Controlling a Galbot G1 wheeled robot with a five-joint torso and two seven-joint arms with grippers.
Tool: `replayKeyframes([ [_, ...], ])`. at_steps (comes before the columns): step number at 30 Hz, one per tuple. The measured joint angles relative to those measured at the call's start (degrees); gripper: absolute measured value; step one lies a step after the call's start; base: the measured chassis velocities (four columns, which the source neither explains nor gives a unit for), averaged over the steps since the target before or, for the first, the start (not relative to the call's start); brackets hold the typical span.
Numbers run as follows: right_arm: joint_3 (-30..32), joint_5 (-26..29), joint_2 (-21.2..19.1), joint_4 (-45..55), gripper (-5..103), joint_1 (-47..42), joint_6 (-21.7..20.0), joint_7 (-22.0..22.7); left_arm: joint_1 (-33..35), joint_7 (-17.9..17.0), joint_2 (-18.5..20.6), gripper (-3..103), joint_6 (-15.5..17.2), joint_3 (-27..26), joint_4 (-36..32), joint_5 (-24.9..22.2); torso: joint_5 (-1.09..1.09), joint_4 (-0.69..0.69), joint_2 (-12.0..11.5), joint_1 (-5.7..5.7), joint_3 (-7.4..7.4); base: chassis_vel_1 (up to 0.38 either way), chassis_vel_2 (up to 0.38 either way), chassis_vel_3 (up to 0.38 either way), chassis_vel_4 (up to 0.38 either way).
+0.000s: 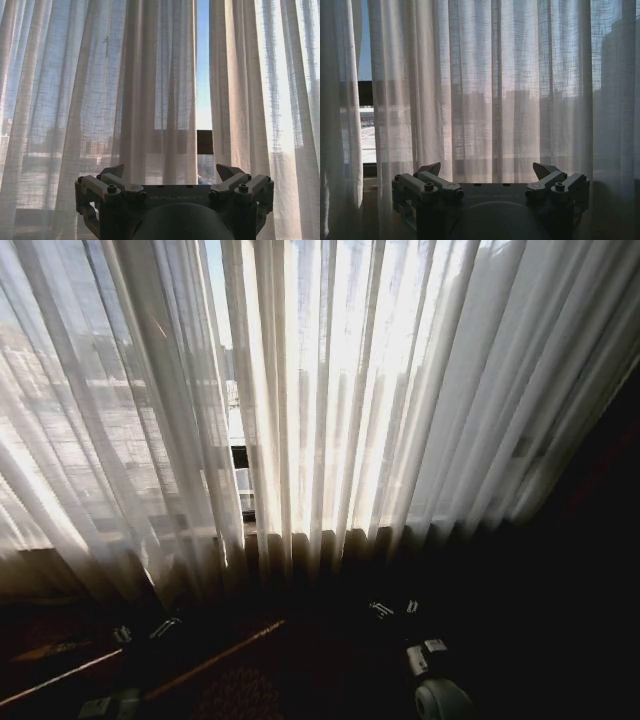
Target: Open the curtains by pulling them apart, changing their state from closed to fully open.
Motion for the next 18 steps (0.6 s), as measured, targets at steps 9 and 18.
replayKeyframes([
  [9,-0.4,-0.1,0.1,-0.6,100,0.3,0.0,-0.1,0.0,0.0,0.0,100,0.0,0.0,0.0,0.0,0.0,0.0,0.0,-0.01,0.0,-0.073,0.16,0.093,-0.147],
  [18,-0.6,-0.2,0.3,-1.0,100,0.6,0.0,0.0,0.0,0.0,0.0,100,0.0,0.0,0.0,0.0,0.0,-0.01,0.0,0.0,0.01,-0.225,0.329,0.218,-0.341],
])
